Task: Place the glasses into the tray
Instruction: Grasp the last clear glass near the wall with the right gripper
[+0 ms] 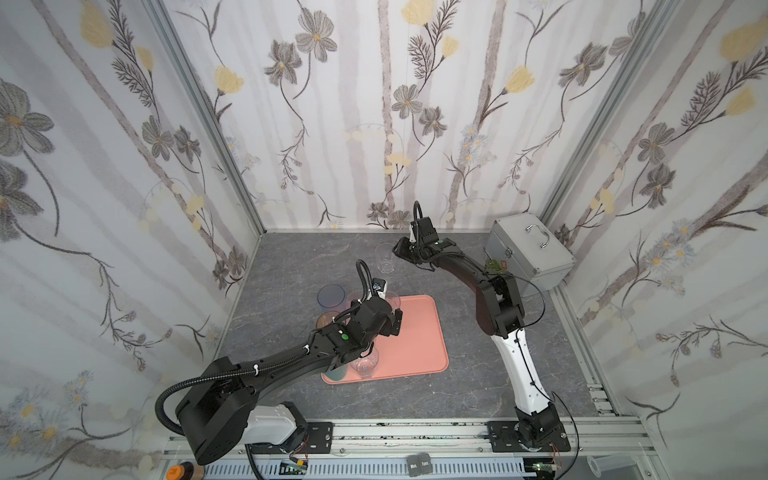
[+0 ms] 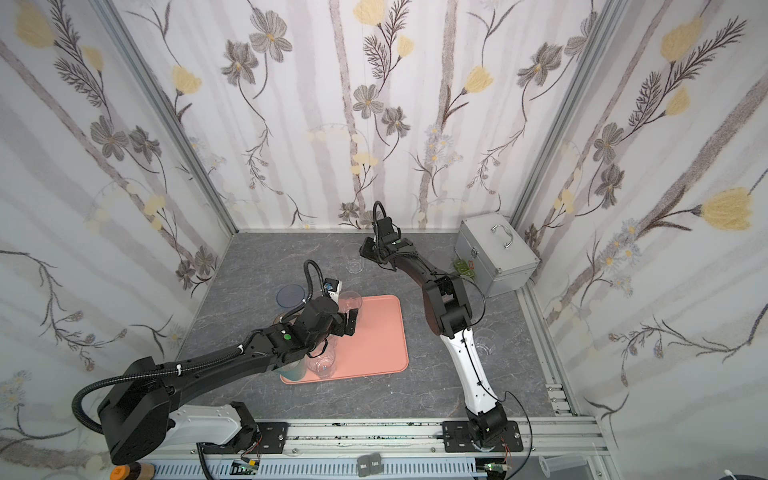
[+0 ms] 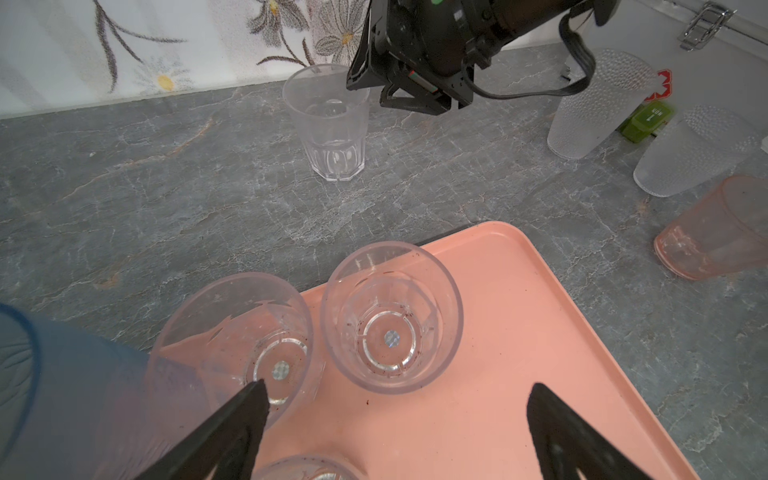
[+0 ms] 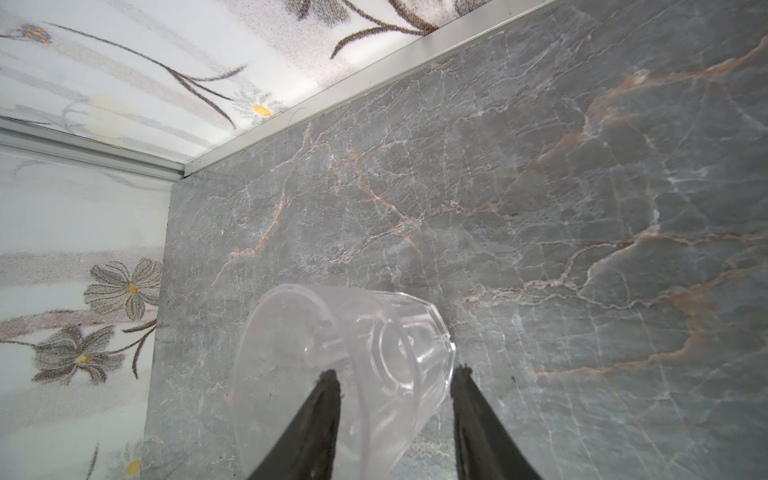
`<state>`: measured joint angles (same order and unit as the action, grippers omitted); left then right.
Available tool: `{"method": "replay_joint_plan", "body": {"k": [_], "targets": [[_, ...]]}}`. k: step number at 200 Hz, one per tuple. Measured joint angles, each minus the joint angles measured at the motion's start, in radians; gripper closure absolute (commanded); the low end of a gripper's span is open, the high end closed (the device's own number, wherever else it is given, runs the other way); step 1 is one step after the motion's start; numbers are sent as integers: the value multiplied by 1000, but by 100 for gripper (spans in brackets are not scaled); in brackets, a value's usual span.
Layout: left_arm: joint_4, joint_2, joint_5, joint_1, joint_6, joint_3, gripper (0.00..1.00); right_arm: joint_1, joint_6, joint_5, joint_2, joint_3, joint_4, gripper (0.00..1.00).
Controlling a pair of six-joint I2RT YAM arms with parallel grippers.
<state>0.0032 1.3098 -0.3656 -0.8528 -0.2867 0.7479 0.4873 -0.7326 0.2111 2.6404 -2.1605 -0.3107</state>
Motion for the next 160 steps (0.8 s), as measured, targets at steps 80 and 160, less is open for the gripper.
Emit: {"method": "replay_joint_plan", "body": {"k": [80,160], "targets": [[7,52,-8,-13,24,4,0,-12,21,17,21,-22,-14,96],[6,109,-34,-30,131,88,0,-14,63,14,-188,194,-9,100]]}}
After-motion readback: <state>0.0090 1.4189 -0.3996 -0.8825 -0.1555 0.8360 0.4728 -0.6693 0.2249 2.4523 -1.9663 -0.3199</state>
